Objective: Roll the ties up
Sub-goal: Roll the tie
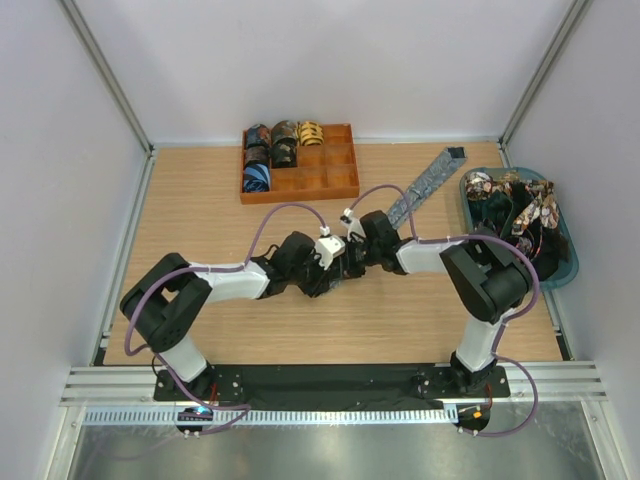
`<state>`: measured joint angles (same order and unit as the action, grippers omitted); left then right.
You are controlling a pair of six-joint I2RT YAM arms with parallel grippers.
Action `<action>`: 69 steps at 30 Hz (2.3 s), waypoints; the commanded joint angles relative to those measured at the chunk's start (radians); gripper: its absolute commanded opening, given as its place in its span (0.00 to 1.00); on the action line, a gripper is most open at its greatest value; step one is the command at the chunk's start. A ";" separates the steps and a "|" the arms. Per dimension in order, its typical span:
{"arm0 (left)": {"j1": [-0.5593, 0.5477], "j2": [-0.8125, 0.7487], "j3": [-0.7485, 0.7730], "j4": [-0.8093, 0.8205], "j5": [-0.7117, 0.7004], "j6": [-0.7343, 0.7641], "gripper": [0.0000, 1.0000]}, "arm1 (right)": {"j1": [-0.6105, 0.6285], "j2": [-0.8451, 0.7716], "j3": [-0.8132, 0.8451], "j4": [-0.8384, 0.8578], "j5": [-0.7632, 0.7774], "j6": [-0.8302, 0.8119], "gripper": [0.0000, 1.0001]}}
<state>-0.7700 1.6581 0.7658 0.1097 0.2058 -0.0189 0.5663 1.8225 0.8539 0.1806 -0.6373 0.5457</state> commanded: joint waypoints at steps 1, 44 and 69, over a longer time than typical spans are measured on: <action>0.008 0.006 -0.026 -0.021 -0.034 -0.012 0.35 | -0.031 -0.101 -0.035 0.063 0.047 0.057 0.29; -0.003 0.078 0.162 -0.360 -0.072 -0.101 0.40 | 0.963 -0.024 0.250 -0.447 1.523 -0.569 0.47; -0.008 0.178 0.391 -0.699 -0.056 -0.159 0.36 | 0.830 0.439 0.688 -0.900 1.671 -0.561 0.58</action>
<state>-0.7731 1.8122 1.1313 -0.4656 0.1375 -0.1730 1.4029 2.2391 1.5166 -0.6792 1.0546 -0.0101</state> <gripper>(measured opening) 0.368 0.589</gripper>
